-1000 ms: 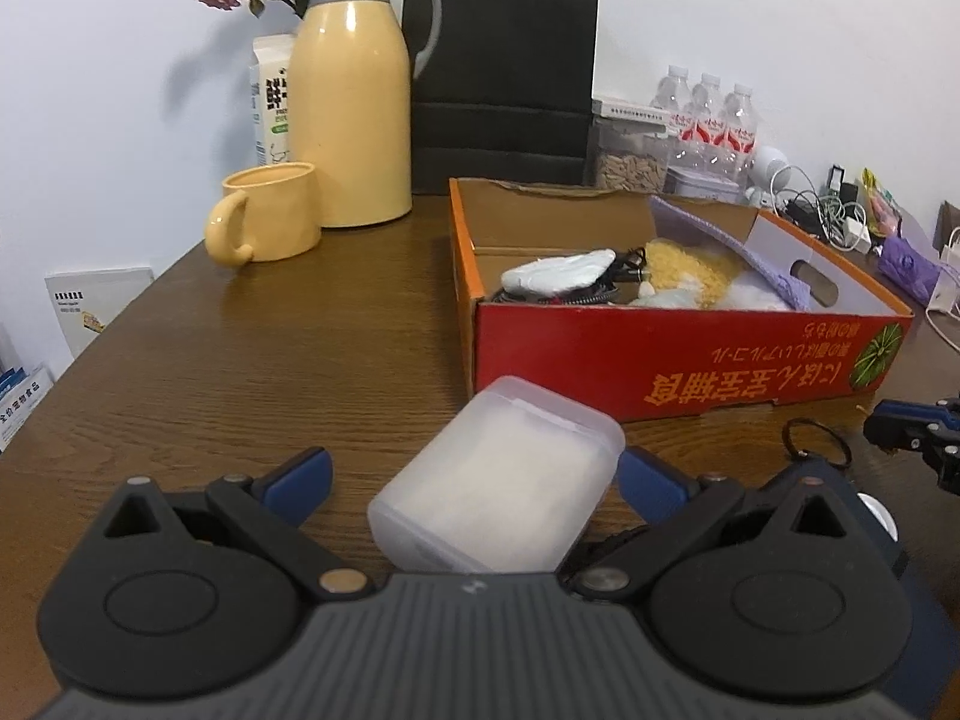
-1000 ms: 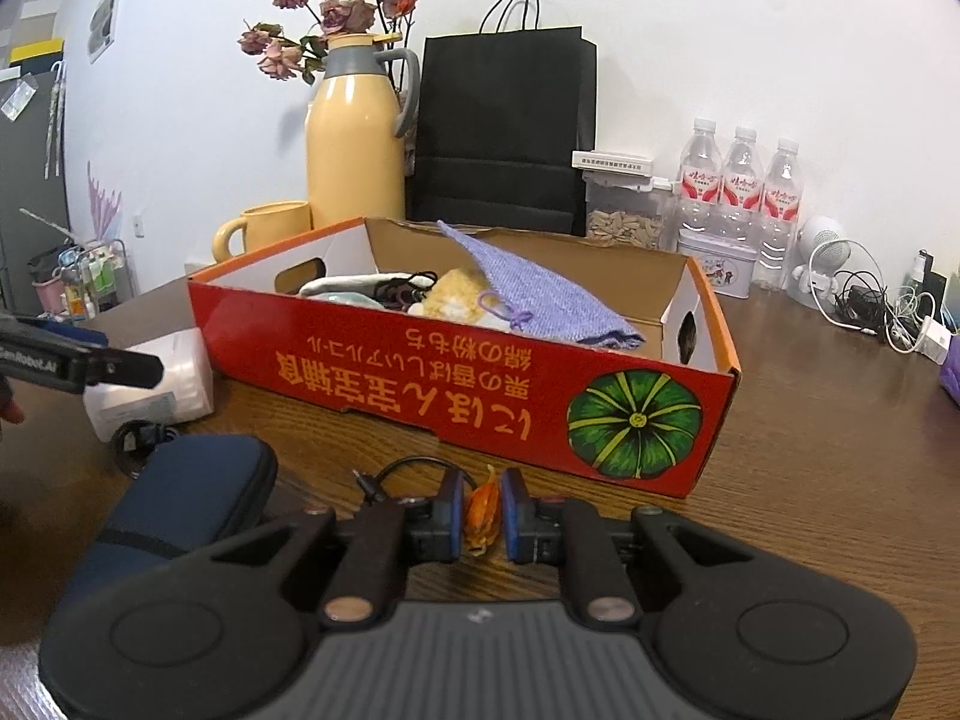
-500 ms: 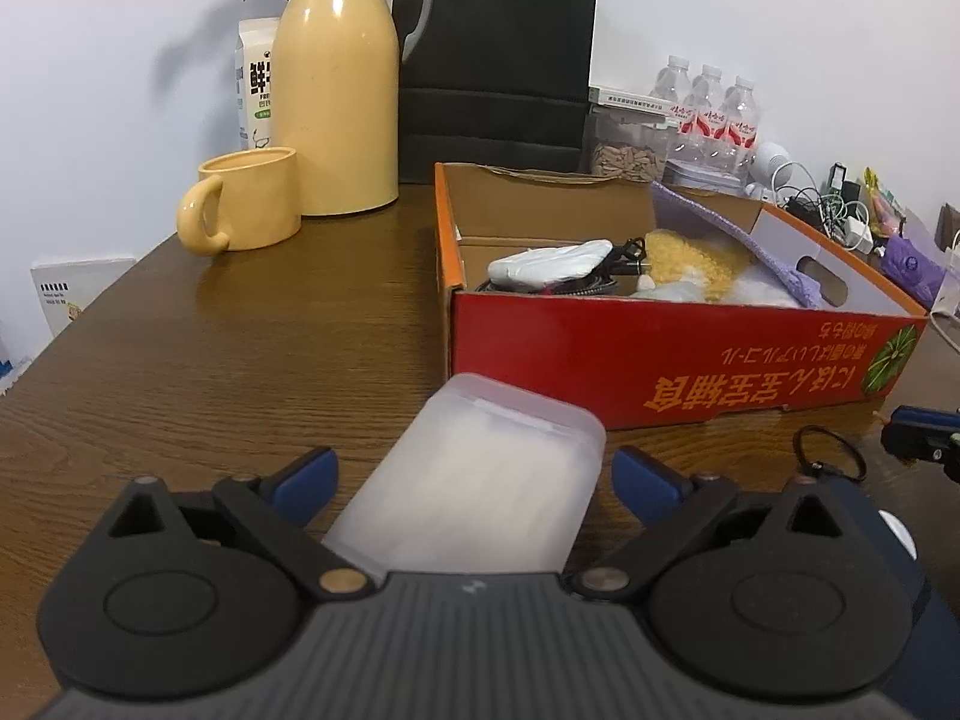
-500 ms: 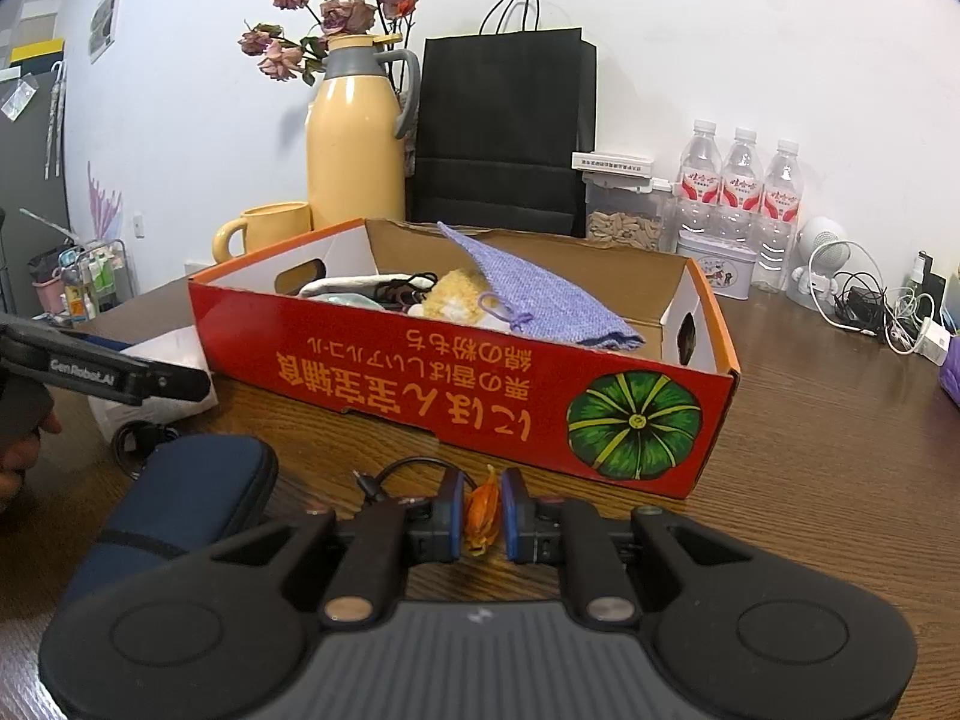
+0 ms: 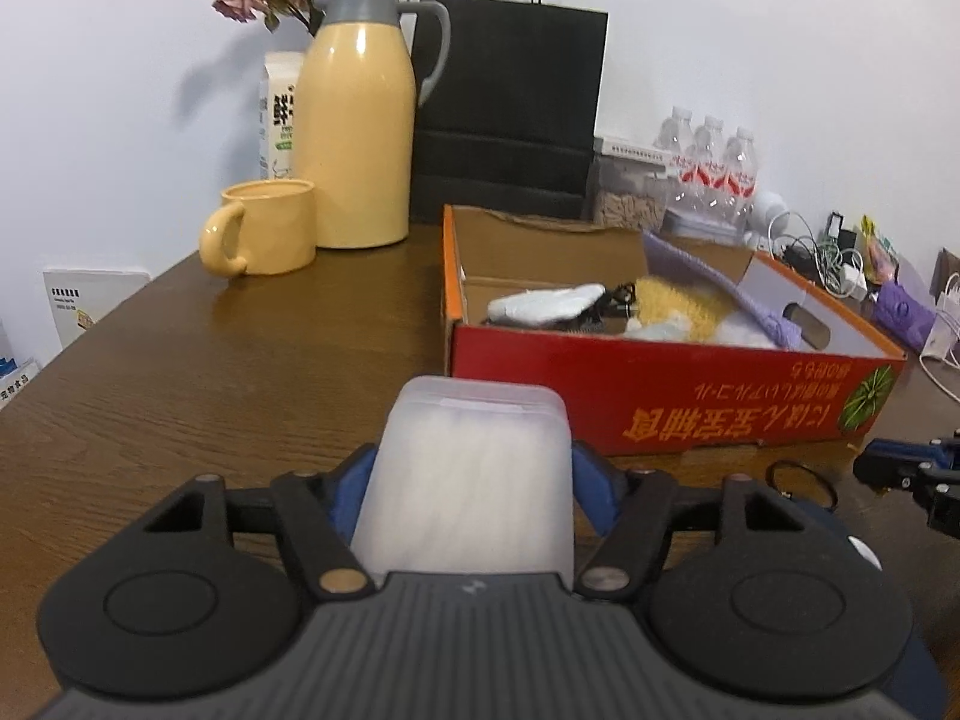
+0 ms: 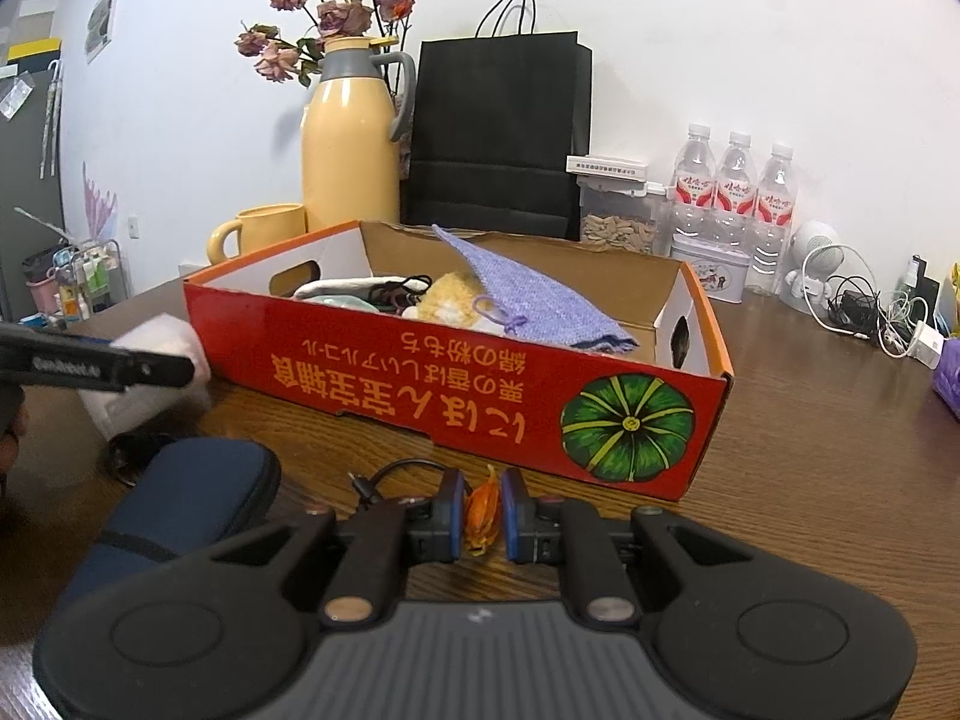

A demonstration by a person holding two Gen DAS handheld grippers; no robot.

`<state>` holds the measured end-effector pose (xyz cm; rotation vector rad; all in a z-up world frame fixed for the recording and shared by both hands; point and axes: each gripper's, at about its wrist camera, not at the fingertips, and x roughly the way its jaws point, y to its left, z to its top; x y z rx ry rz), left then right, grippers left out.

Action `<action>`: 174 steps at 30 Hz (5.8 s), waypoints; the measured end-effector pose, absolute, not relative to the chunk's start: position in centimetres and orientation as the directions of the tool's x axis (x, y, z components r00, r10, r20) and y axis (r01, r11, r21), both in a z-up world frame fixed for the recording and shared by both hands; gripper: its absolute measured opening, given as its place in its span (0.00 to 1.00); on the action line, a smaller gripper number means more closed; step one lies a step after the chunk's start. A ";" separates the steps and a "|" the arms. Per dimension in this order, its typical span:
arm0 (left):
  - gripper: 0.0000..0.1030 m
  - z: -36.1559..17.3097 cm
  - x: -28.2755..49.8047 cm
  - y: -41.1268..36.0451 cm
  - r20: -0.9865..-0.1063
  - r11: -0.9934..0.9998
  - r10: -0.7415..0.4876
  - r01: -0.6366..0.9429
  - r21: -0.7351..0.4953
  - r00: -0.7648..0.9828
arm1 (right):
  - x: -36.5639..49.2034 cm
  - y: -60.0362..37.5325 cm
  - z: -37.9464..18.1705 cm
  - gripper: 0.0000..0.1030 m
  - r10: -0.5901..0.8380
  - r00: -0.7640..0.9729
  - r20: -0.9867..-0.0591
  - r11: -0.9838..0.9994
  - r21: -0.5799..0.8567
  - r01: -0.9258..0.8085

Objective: Organize objects
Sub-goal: 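Carry the clear box and cable into the cardboard box and open both grippers, then withdraw both tools toward the dark blue pouch and black cable, then grasp the dark blue pouch with the right gripper, then grasp the black cable with the left gripper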

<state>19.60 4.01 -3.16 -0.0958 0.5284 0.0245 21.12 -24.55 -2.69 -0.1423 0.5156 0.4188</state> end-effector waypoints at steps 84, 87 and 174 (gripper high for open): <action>1.00 2.9 25.4 0.3 -0.304 0.985 0.002 -0.054 -0.163 0.953 | 27.1 -19.6 2.1 1.00 0.339 0.889 -0.307 0.924 -0.067 -0.376; 1.00 2.9 24.4 0.6 -0.307 0.986 0.009 -0.059 -0.154 0.952 | 26.5 -19.7 2.4 1.00 0.358 0.875 -0.325 0.915 -0.062 -0.398; 1.00 -4.2 14.7 3.0 -0.599 0.994 0.013 -0.074 -0.076 0.800 | 15.5 -23.0 -1.5 0.64 0.362 0.820 -0.444 0.911 -0.018 -0.412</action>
